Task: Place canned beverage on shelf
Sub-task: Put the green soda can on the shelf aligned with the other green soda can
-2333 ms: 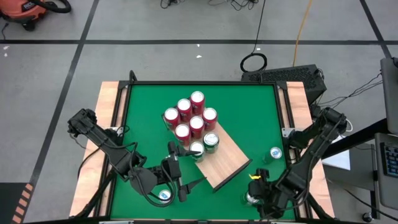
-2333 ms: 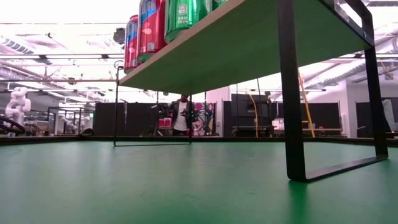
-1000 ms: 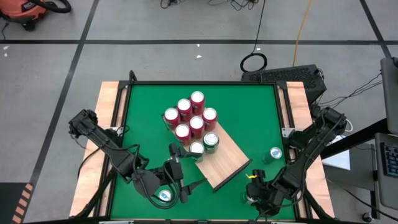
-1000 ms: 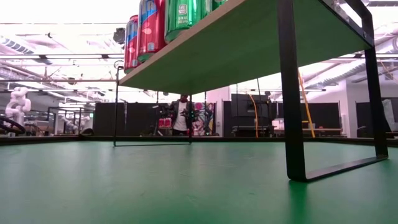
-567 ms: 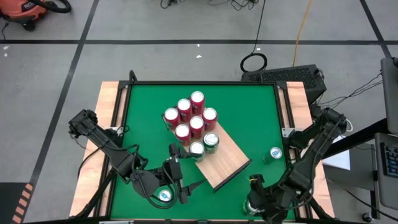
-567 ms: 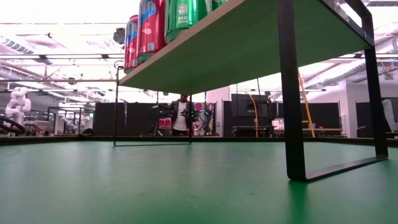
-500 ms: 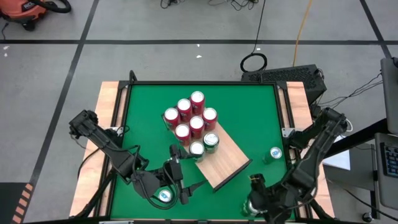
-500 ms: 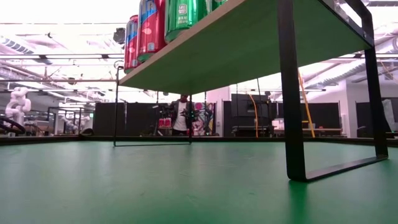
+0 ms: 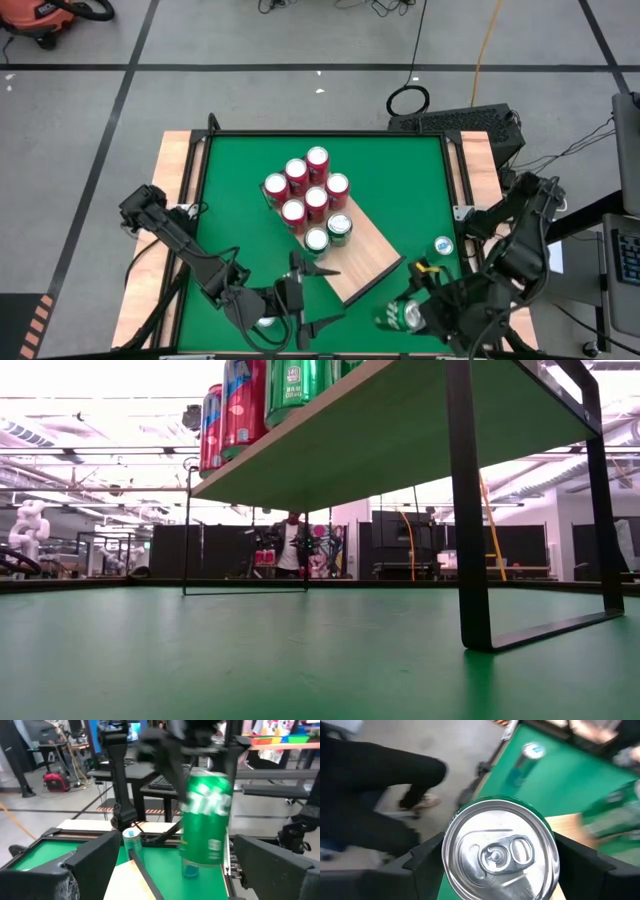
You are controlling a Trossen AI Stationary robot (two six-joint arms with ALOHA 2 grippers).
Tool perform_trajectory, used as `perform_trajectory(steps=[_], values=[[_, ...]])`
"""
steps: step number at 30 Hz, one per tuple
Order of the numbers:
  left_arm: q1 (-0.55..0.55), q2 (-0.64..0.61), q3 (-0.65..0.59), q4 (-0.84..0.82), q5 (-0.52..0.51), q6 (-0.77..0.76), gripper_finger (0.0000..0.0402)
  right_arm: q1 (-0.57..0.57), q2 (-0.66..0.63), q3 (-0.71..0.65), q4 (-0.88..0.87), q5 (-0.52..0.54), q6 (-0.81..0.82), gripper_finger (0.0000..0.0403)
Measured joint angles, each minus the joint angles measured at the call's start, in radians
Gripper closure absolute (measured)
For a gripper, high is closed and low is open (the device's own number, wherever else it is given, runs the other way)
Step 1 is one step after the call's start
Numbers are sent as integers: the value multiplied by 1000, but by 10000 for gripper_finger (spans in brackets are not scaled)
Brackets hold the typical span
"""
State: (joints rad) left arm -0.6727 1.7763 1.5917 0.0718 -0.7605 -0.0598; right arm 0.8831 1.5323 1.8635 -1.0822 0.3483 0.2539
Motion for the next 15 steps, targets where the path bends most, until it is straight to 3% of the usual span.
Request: perform_trajectory(steps=[7, 15], values=[[3, 50, 0, 54, 2, 25, 13, -37, -3, 7, 12, 117, -161, 112], [21, 86, 0, 51, 2, 45, 13, -80, 0, 7, 102, 93, -313, 112]])
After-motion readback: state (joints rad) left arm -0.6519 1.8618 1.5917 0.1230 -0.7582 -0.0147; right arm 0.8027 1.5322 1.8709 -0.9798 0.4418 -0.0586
